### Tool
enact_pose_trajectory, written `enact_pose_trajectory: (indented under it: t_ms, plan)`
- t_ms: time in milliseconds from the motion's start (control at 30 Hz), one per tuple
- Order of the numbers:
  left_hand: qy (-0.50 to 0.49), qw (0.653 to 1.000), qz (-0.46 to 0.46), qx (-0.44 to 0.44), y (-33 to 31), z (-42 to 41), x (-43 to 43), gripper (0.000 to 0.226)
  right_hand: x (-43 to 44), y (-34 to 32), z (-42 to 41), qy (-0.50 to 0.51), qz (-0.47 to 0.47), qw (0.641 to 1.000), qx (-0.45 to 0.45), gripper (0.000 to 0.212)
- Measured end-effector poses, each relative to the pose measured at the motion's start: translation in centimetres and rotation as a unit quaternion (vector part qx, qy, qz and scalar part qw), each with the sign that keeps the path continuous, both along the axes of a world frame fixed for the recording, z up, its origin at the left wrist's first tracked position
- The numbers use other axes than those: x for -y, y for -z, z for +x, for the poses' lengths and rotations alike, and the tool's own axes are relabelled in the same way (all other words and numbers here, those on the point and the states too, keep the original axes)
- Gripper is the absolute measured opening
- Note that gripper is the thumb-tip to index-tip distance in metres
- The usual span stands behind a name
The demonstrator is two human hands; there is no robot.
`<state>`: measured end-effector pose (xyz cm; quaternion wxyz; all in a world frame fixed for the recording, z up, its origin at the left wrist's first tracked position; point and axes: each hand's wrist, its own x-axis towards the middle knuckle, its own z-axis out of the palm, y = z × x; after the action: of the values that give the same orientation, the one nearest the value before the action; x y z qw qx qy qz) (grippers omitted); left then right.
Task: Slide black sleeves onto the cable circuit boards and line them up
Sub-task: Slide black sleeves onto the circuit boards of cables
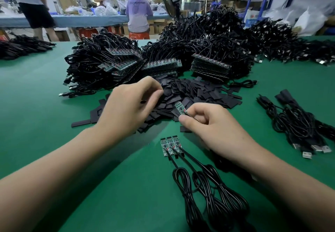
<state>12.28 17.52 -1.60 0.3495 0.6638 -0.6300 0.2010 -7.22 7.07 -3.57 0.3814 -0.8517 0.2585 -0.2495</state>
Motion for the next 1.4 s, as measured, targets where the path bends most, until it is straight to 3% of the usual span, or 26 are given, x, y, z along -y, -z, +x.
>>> enact_pose_trajectory:
  t_ms: [167,300,400,533,600,733,867,1000,1100,1400]
  plan:
    - [0.115,0.966,0.060,-0.223,0.6,-3.5,-2.1,0.008,-0.4,-0.1,0.0,-0.059,0.097,0.990,0.081,0.046]
    - [0.113,0.946,0.063,-0.297,1.4,-4.9,-3.0,0.005,-1.0,-0.1,0.0,-0.127,0.154,0.977,0.079,0.029]
    - [0.103,0.950,0.050,-0.289,1.7,-5.2,-3.5,0.002,-1.0,0.1,0.0,-0.132,0.180,0.972,0.077,0.026]
    - [0.056,0.984,0.051,-0.163,1.9,-5.0,-4.8,0.036,-1.0,0.1,-0.1,-0.114,0.184,0.972,0.091,0.023]
    - [0.041,0.988,0.043,-0.143,1.8,-4.9,-5.2,0.039,-1.2,0.0,-0.2,-0.138,0.185,0.970,0.082,0.022]
    - [0.053,0.982,0.016,-0.179,1.7,-4.3,-5.2,0.025,-1.5,-0.3,0.1,-0.124,0.104,0.986,0.044,0.031]
    - [0.048,0.963,0.009,-0.264,1.9,-3.6,-5.3,0.028,-0.6,-0.7,-0.1,-0.123,0.191,0.972,0.058,0.048]
    - [0.058,0.948,0.013,-0.312,2.3,-3.0,-5.0,0.022,0.3,-1.1,-0.6,-0.143,0.115,0.983,-0.002,0.042]
    - [0.064,0.946,0.016,-0.317,2.4,-2.8,-4.9,0.019,0.2,-1.4,-0.8,-0.168,0.063,0.983,-0.045,0.038]
    - [0.091,0.954,0.054,-0.281,1.9,-2.6,-5.1,0.024,-0.2,-1.3,-0.8,-0.203,0.036,0.975,-0.081,0.040]
